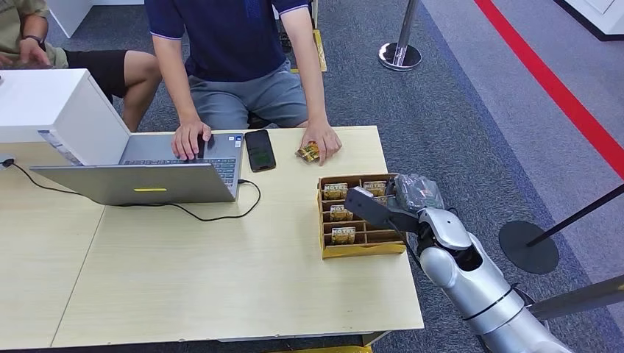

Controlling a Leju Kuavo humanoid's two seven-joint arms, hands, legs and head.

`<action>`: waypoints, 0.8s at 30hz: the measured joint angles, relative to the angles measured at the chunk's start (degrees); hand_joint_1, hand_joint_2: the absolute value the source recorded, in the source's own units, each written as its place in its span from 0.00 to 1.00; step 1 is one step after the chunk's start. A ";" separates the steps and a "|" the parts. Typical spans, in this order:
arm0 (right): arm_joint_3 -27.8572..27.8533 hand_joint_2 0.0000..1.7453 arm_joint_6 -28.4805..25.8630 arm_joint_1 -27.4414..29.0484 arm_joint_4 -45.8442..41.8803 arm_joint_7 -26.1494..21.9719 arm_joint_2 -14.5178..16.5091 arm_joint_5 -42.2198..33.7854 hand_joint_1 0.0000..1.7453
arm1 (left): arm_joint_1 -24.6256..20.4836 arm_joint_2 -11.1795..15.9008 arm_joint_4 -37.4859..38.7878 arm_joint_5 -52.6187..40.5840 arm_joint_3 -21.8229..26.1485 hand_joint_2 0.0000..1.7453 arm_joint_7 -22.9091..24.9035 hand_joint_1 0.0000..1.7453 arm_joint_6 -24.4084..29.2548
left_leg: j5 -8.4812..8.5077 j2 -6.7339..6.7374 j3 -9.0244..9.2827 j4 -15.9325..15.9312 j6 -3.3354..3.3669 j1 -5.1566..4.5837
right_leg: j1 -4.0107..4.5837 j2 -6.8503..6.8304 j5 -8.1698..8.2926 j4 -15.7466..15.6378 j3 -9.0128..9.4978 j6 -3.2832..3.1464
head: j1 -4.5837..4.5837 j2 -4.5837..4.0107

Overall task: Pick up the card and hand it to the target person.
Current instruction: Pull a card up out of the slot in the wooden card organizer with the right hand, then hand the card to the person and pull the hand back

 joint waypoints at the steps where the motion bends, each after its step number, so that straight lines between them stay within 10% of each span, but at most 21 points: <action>1: -0.16 1.00 0.22 -0.08 -0.93 0.23 -0.12 0.06 0.81 | 0.00 -0.04 0.00 0.04 0.04 1.00 0.01 0.00 0.02 | -0.01 -0.03 0.00 0.02 0.01 -0.01 | -0.02 -0.04 -0.03 0.03 0.00 0.02 | 0.00 0.00; 15: 0.16 1.00 -2.39 -2.14 -4.62 -1.26 1.76 -0.55 0.81 | 0.00 -0.07 -0.07 -0.18 -0.15 1.00 -0.05 0.00 -0.34 | -0.01 -0.01 0.09 -0.03 0.01 -0.02 | -0.03 -0.04 -0.03 -0.01 0.08 0.04 | 0.00 0.00; 24: -1.74 1.00 -17.51 -2.12 0.64 -10.65 7.47 -1.34 0.81 | -0.10 0.28 -0.07 -1.71 -1.64 1.00 -0.64 0.00 -1.43 | -0.01 0.06 0.16 -0.08 0.00 0.00 | -0.01 0.01 -0.01 -0.07 0.15 0.05 | 0.00 0.00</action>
